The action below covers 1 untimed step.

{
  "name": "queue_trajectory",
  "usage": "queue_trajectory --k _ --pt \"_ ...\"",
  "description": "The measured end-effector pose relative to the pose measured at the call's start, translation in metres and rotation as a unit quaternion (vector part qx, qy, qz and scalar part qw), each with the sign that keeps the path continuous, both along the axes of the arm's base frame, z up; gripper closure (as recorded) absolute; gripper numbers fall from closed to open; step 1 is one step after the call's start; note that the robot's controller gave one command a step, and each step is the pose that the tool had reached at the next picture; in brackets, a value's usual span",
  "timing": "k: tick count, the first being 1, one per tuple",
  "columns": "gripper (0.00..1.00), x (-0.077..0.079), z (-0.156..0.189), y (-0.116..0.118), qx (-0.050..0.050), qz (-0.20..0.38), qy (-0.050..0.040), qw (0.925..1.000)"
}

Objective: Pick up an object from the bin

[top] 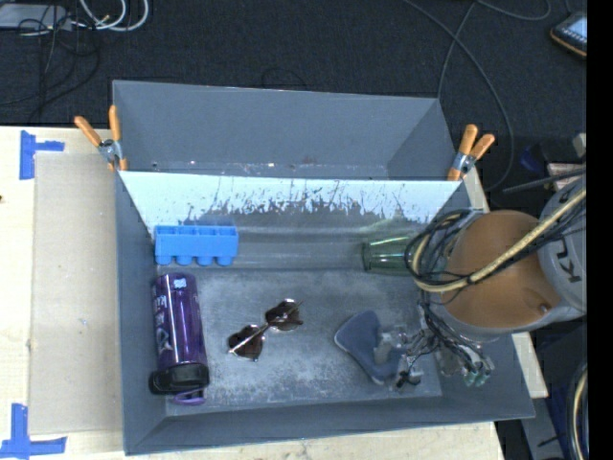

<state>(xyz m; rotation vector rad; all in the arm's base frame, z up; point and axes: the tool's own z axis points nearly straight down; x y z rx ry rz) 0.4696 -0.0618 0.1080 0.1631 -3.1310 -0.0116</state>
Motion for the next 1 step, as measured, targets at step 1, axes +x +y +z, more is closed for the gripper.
queue_trajectory --k 1 --pt "1.00 0.0019 0.0410 -0.0002 -0.001 0.000 -0.0037 1.0000"
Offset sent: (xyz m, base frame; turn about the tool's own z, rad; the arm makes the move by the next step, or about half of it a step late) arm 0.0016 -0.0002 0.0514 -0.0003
